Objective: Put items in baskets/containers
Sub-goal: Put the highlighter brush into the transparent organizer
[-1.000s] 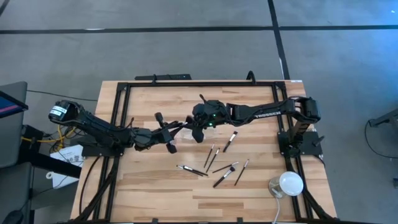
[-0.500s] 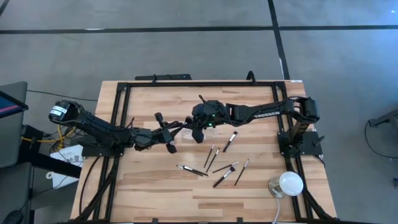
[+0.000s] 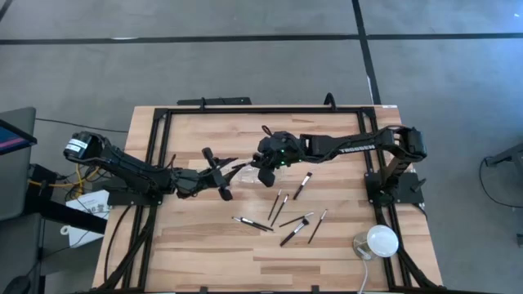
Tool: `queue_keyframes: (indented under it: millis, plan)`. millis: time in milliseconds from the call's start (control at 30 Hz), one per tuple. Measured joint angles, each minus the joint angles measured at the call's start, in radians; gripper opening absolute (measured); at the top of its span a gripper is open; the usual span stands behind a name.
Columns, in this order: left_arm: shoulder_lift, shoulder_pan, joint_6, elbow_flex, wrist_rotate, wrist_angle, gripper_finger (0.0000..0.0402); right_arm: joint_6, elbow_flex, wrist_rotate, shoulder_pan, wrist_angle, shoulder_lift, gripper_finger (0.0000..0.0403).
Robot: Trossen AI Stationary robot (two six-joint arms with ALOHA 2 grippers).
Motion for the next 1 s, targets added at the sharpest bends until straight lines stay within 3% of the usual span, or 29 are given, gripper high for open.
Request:
queue_keyframes:
  millis: [367, 667, 800, 1000]
  plan:
    - [0.0, 0.005, 0.0, -0.001, 0.001, 0.027, 0.0155, -0.054, 0.001, -0.005, -0.009, -0.209, -0.116, 0.0026]
    - [0.001, 0.052, -0.055, -0.002, 0.068, 0.044, 0.0147, -0.092, 0.014, -0.008, -0.022, -0.263, -0.058, 0.0028]
    - [0.001, 0.078, -0.079, -0.002, 0.085, 0.044, 0.0147, -0.107, 0.134, 0.007, -0.027, -0.458, -0.064, 0.0026]
    - [0.001, 0.093, -0.079, -0.002, 0.086, 0.044, 0.0144, -0.148, 0.369, 0.051, -0.041, -0.956, -0.049, 0.0029]
